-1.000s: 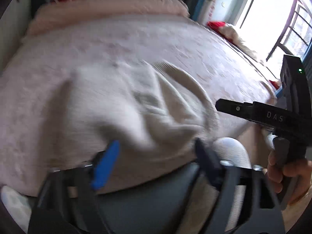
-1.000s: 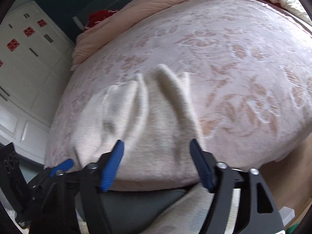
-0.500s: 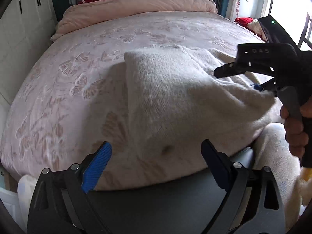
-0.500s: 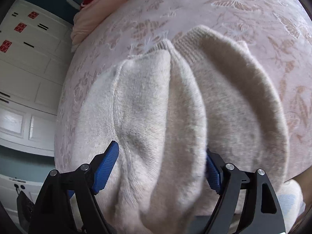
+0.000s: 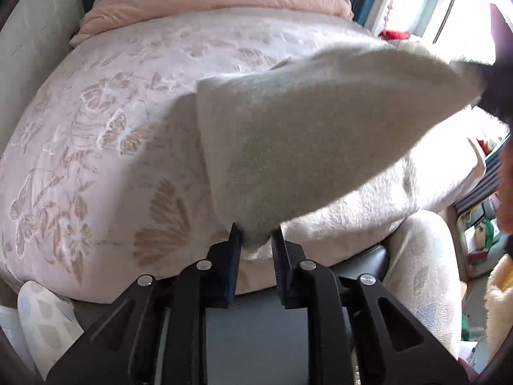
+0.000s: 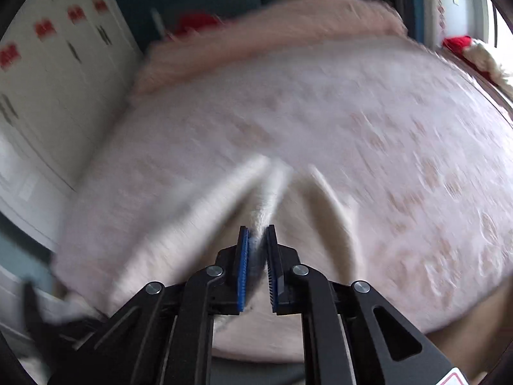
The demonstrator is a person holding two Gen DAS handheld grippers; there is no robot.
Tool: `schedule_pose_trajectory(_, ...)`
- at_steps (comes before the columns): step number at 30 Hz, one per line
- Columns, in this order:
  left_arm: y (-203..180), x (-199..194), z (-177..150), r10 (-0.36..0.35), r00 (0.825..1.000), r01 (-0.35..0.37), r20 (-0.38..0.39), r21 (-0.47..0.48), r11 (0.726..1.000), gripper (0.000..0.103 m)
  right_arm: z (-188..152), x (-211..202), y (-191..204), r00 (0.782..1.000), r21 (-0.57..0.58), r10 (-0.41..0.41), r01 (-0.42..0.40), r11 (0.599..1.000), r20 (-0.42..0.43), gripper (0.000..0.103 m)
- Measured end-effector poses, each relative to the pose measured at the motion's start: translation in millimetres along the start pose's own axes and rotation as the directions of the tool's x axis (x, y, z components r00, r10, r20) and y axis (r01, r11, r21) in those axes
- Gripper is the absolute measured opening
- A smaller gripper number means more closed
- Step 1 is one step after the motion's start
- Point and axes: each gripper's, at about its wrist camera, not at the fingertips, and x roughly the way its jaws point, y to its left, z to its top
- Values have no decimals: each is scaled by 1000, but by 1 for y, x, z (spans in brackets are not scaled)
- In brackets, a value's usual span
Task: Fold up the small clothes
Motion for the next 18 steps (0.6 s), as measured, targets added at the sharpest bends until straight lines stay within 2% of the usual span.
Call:
schedule_pose_trajectory(2,-3,4,1,4,1000,-4,-15,-8,1000,21,-27,41,-38,982,77,-102,115,990,-159,11)
schedule_pose_trajectory(3,-5,3,1,-1,1000,1,-28,-6,1000,21,-36,41,-51,982,139,-77,102,985,-174,11)
schedule_pose_trajectory(5,-4,-1,1,19,1000,-19,-19,12,1000,24,-44,15,-64,995,269,63,-39,962,-80,15)
schedule_pose_trajectory(6,-5,-3,-1,27,1000,-27,-12,21,999,27,-44,3,-63,994,289,102,-88,953,-36,23)
schedule_pose_trajectory(7,-6,-8,-2,36,999,-36,-4,33,999,33,-40,-5,-58,991,286,134,-126,950,-8,39)
schedule_pose_trajectory(8,-6,-10,-3,42,999,-42,2,34,999,38,-32,-12,-49,987,257,162,-158,953,8,46)
schedule_pose_trajectory(10,-7,-19,-2,46,999,-46,15,32,998,39,-20,-12,-33,980,201,201,-199,959,12,68)
schedule_pose_trajectory(11,-8,-23,-1,45,999,-46,21,30,998,40,-12,-6,-24,973,174,233,-229,958,-1,72)
schedule_pose_trajectory(12,-8,-27,0,48,998,-49,27,26,998,47,-6,3,-18,968,159,251,-244,957,-26,78)
schedule_pose_trajectory(13,-9,-32,1,50,998,-51,36,20,998,58,-4,17,-12,964,151,261,-249,957,-61,78)
schedule_pose_trajectory(14,-10,-36,2,52,997,-53,48,15,998,62,0,38,-10,960,154,258,-240,959,-111,78)
schedule_pose_trajectory(16,-11,-48,3,67,995,-68,77,16,998,65,-9,61,1,951,171,259,-230,958,-171,76)
schedule_pose_trajectory(17,-11,-52,3,74,993,-76,87,19,997,66,-15,75,8,942,181,269,-235,955,-199,60)
schedule_pose_trajectory(18,-11,-54,3,77,993,-79,92,19,997,67,-20,83,10,939,184,273,-236,954,-210,22)
